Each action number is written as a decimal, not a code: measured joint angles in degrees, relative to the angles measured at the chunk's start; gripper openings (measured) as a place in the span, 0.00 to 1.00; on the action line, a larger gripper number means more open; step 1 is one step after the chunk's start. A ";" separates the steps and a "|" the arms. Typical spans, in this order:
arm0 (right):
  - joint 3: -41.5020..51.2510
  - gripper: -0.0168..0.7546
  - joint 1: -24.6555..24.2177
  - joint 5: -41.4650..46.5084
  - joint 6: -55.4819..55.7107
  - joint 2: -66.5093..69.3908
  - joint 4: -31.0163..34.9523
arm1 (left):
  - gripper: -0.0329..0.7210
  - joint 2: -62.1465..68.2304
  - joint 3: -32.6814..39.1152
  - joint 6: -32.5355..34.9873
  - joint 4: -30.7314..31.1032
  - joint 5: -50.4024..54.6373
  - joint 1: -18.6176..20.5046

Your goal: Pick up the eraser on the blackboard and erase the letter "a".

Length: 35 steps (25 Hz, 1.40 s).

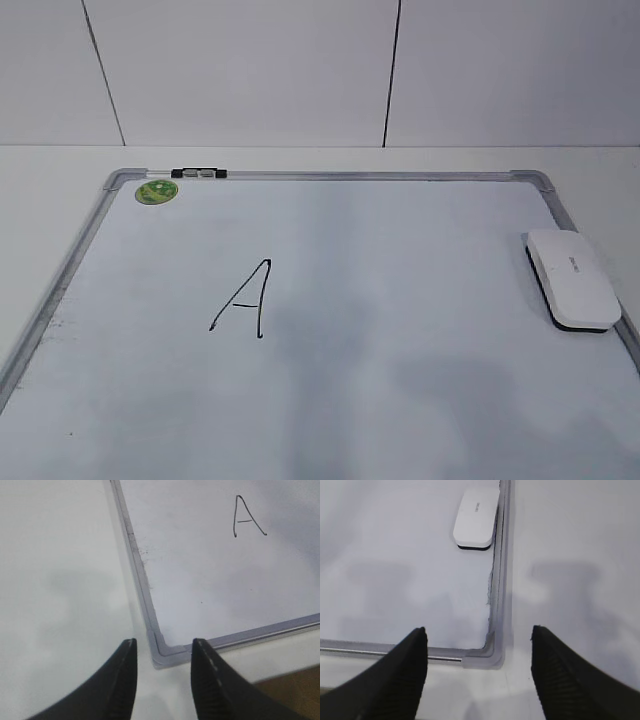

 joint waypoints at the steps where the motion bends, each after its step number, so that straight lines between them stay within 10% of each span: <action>1: 0.15 0.70 0.00 -0.85 0.00 0.00 -0.05 | 0.41 0.00 0.23 0.00 0.29 -0.99 0.00; 35: 2.01 0.70 0.00 -4.93 -0.19 -0.27 -0.64 | 0.37 -2.46 1.91 0.23 0.97 -5.12 0.00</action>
